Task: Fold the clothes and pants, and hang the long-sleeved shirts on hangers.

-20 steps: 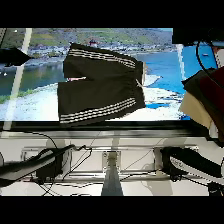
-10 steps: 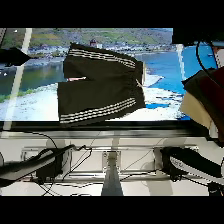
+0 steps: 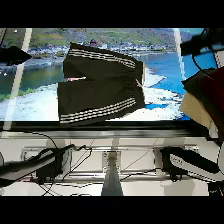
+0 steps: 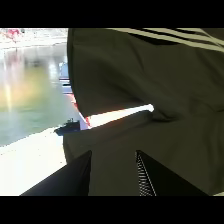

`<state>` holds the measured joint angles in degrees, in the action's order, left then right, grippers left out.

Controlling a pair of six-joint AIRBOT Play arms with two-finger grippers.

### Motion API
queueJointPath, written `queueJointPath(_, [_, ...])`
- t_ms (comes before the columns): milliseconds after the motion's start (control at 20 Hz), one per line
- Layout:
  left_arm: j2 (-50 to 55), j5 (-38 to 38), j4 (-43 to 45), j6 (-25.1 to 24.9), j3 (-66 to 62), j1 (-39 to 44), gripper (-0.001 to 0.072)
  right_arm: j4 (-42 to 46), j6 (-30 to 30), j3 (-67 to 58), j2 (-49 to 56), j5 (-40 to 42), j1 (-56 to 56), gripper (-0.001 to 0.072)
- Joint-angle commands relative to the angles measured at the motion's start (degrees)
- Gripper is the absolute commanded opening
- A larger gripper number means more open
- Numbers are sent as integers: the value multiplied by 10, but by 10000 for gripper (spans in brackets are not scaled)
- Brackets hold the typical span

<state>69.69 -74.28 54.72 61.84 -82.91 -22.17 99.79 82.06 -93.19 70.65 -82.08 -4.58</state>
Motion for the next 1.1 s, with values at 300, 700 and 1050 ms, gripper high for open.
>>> queueJointPath(300, [17,-3,-5,9,0,3,300,-491,-121,497,12,128,179,540])
queueJointPath(700, [38,-118,95,57,73,-66,534,-583,-148,557,98,245,101,537])
queueJointPath(1050, [-24,-105,94,24,303,-184,534,-631,-230,530,133,250,101,471])
